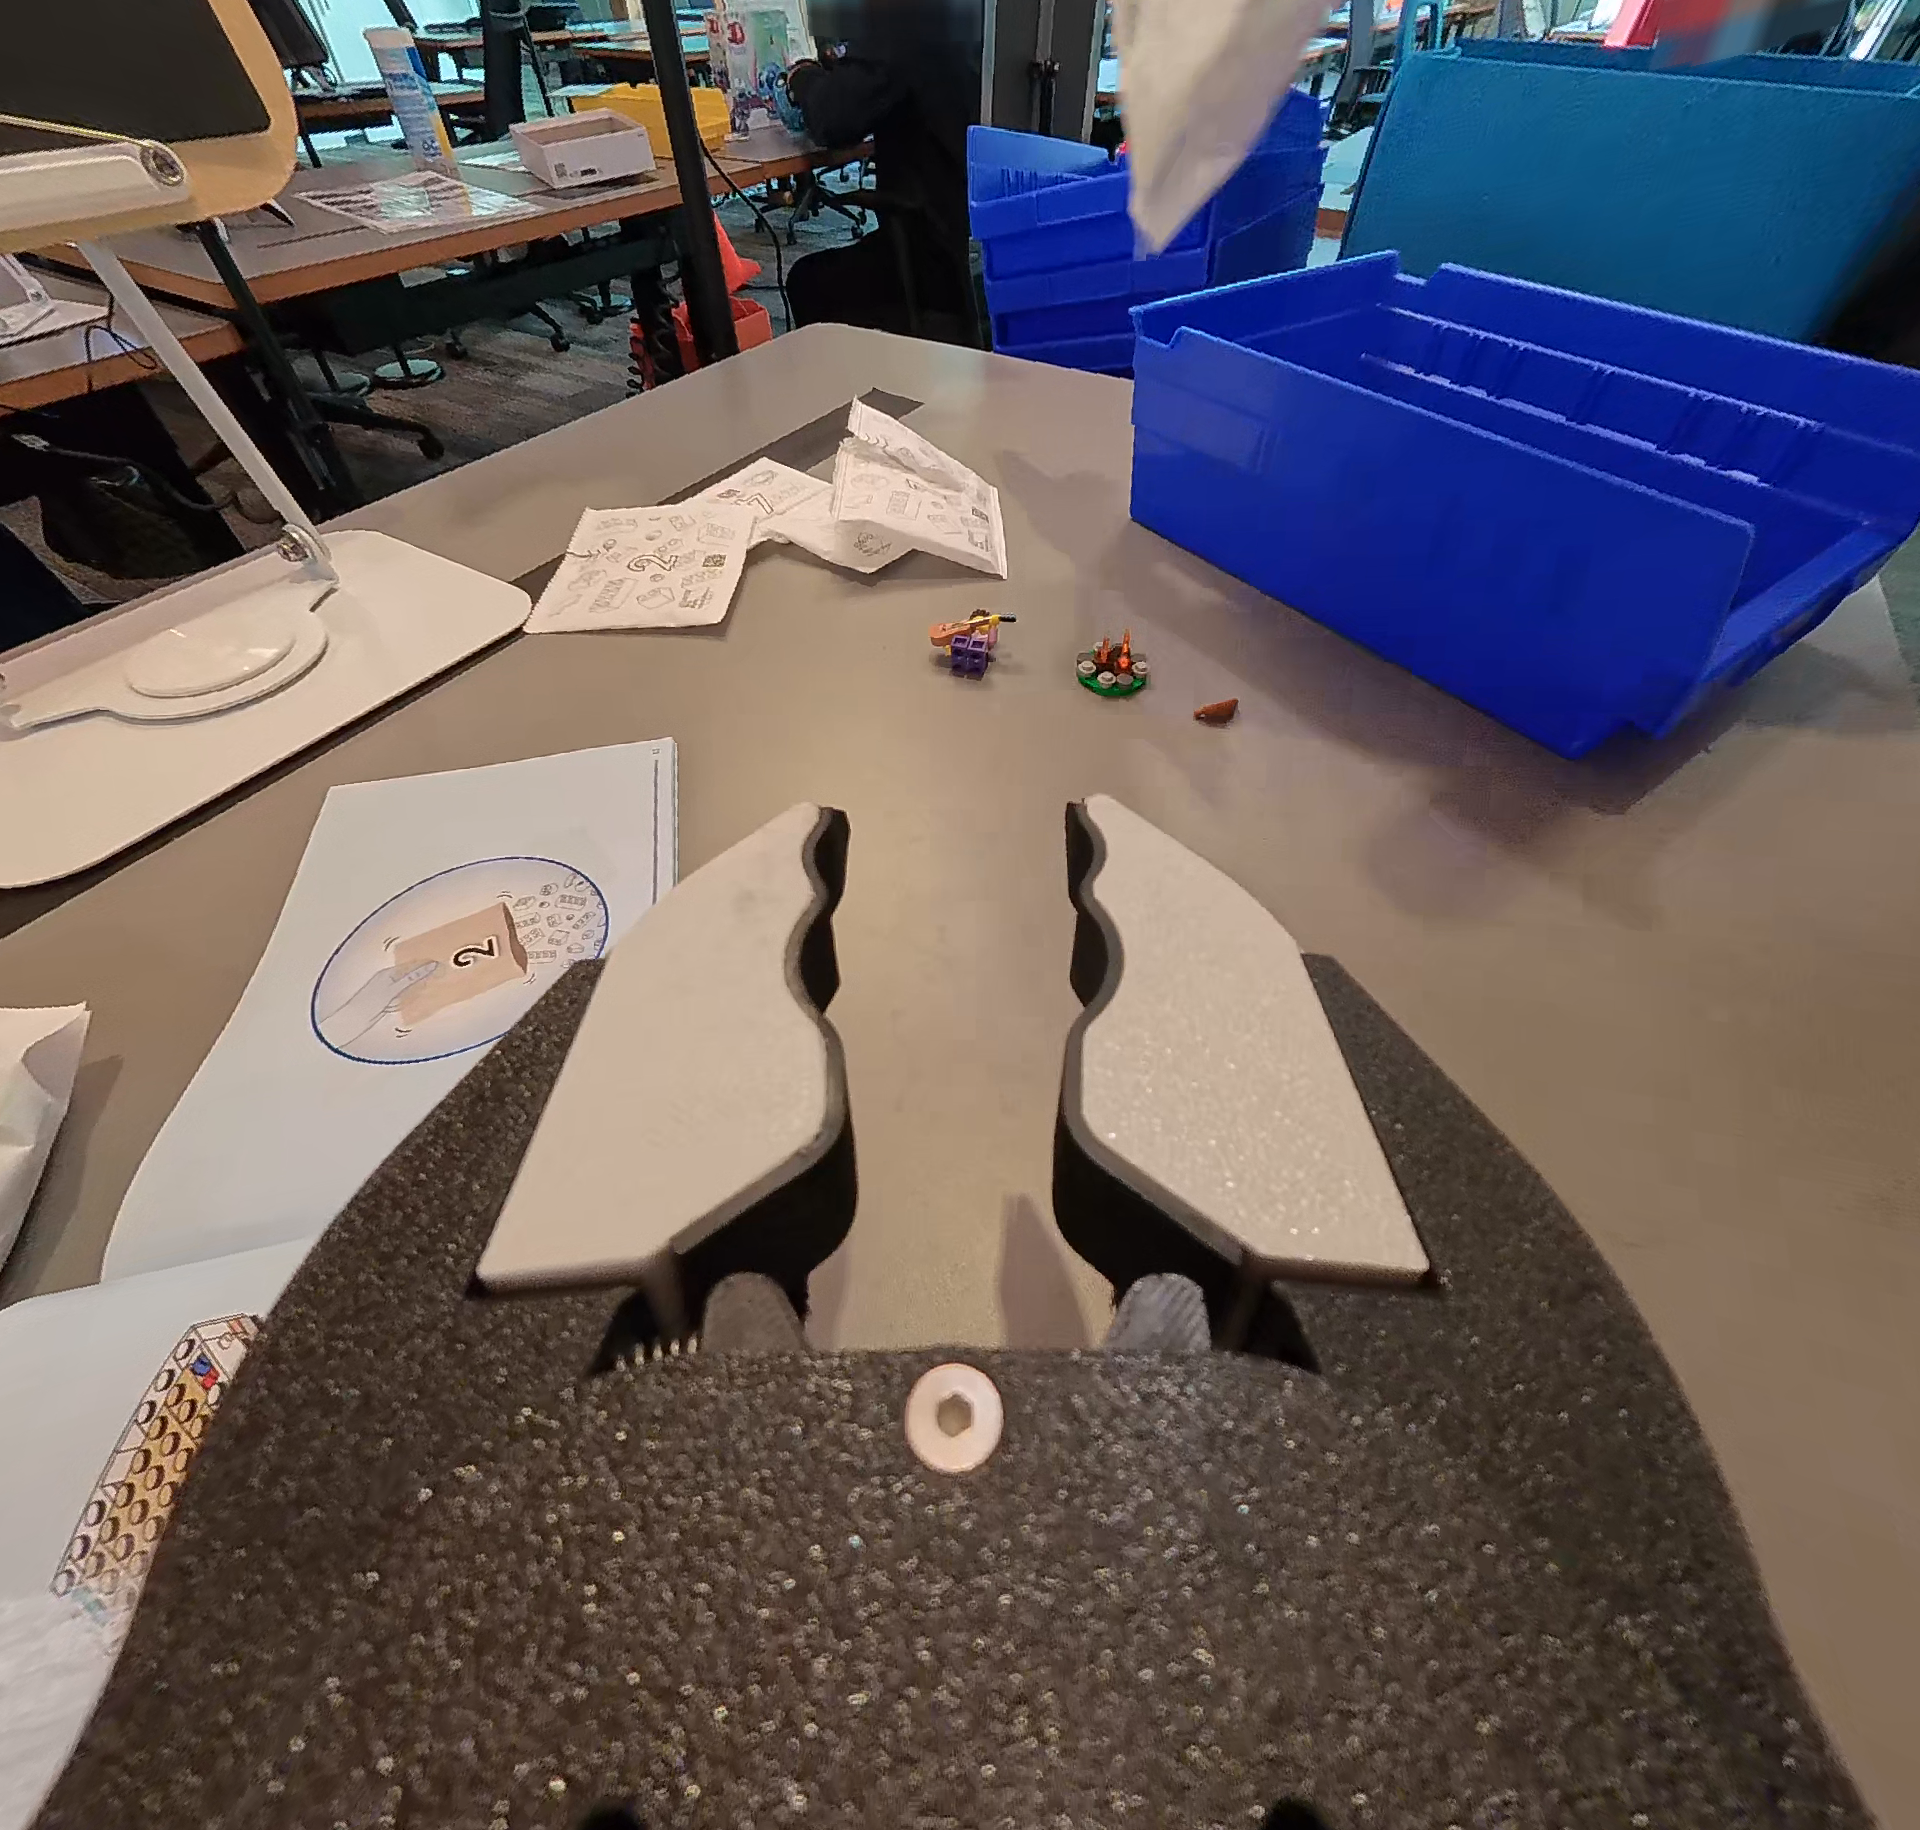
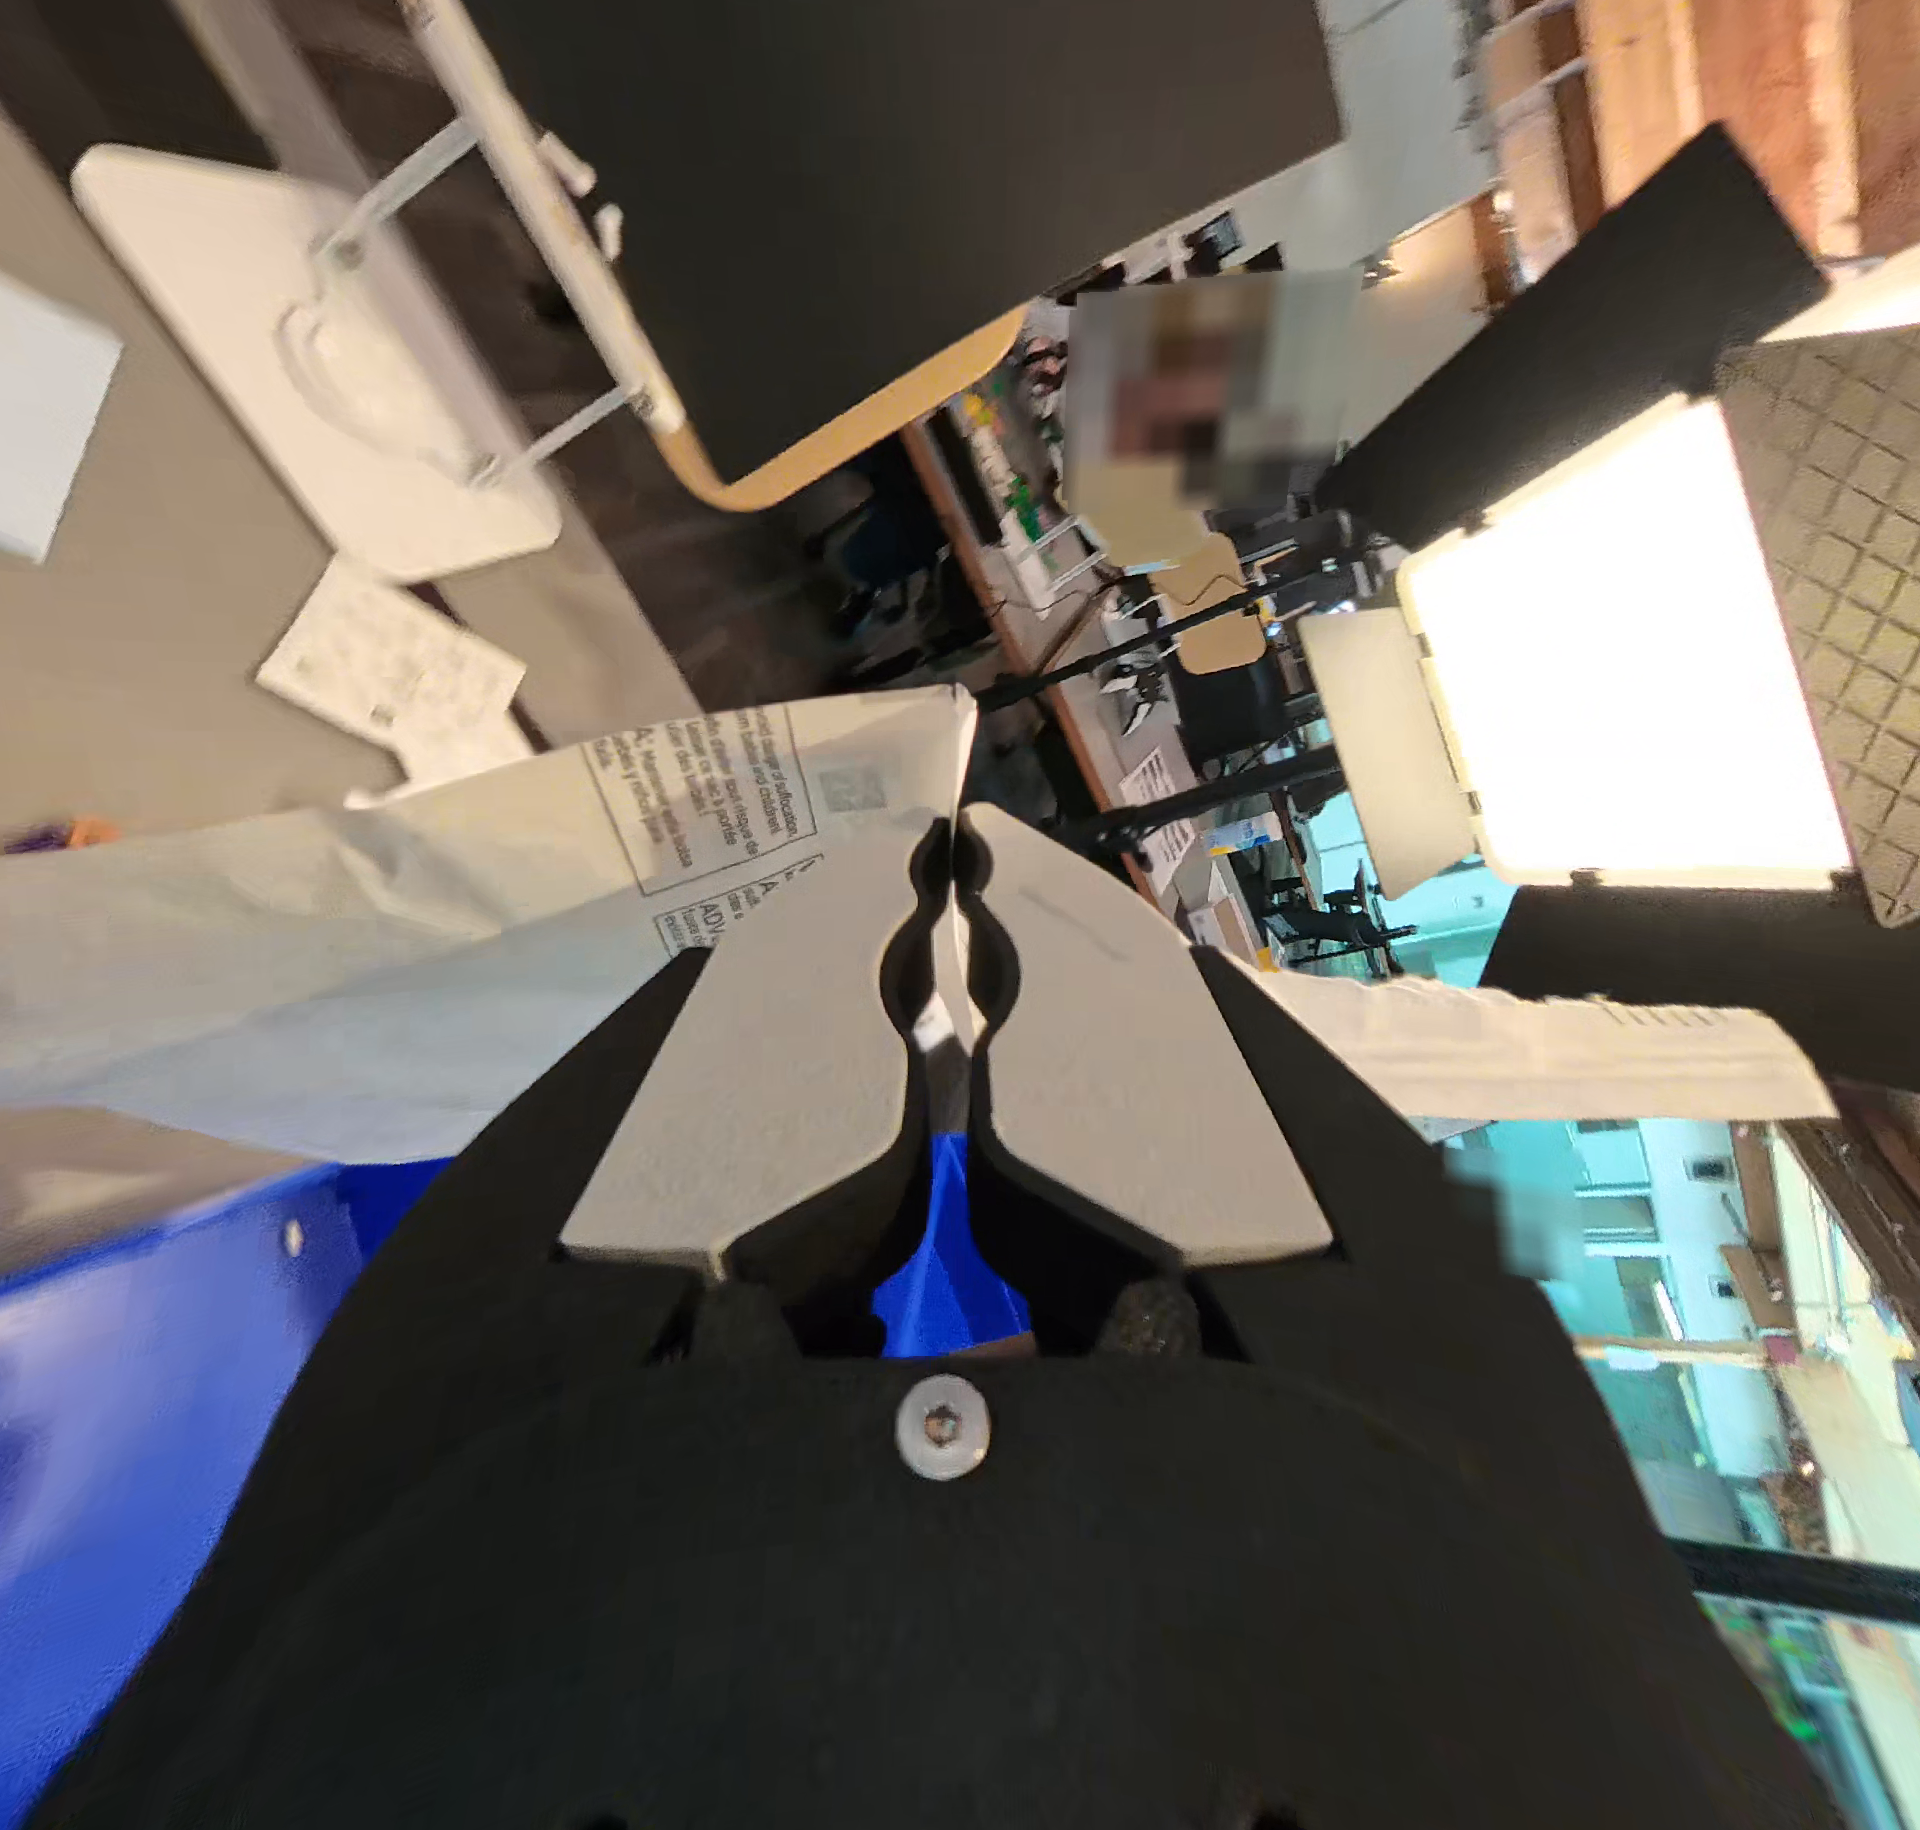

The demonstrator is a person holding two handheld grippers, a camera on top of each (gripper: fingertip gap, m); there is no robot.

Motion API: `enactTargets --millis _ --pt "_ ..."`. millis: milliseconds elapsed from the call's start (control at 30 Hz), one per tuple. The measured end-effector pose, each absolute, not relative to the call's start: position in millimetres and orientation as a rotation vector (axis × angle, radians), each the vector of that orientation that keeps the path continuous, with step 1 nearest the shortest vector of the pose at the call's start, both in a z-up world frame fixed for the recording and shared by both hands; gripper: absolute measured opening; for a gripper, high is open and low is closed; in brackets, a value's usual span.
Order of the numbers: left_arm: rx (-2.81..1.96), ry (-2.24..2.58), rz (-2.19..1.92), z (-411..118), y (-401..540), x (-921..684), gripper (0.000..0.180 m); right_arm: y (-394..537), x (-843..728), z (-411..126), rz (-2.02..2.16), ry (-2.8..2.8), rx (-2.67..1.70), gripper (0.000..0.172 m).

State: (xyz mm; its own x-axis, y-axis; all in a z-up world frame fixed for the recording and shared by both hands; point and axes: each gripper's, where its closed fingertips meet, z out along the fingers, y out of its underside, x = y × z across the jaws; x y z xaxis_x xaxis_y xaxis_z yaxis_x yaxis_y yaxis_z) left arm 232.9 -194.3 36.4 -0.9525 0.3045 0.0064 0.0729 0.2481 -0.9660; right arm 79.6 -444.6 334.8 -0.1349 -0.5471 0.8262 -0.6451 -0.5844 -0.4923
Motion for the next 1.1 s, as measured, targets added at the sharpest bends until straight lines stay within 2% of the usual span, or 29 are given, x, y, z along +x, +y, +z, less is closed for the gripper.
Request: enactTargets --millis 133,267,400,567,633,700,867,1100 --pt "-0.352 -2.320 1.784 37 -194 234 0.041 -464 113 340 2.032 -1.522 1.839 0.000" --pt "-0.340 -2.311 1.788 39 -194 235 0.041 -481 143 315 2.157 -1.652 1.696 0.000" --pt "-0.332 -2.310 1.797 40 -193 237 0.041 -487 171 252 2.142 -1.805 1.669 0.000" --pt "-0.275 -2.315 1.798 42 -191 247 0.041 -472 193 145 1.814 -2.007 1.923 0.001" --pt "-0.247 -2.311 1.776 41 -190 250 0.041 -463 191 109 1.632 -2.060 2.035 0.008" --pt "-0.224 -2.308 1.765 40 -190 252 0.042 -455 184 87 1.493 -2.085 2.103 0.024" --pt "-0.210 -2.310 1.813 49 -185 260 0.046 -428 157 81 1.352 -2.091 2.194 0.053" --pt "-0.076 -2.219 2.105 100 -134 309 0.054 -313 135 102 1.423 -2.017 2.460 0.056"
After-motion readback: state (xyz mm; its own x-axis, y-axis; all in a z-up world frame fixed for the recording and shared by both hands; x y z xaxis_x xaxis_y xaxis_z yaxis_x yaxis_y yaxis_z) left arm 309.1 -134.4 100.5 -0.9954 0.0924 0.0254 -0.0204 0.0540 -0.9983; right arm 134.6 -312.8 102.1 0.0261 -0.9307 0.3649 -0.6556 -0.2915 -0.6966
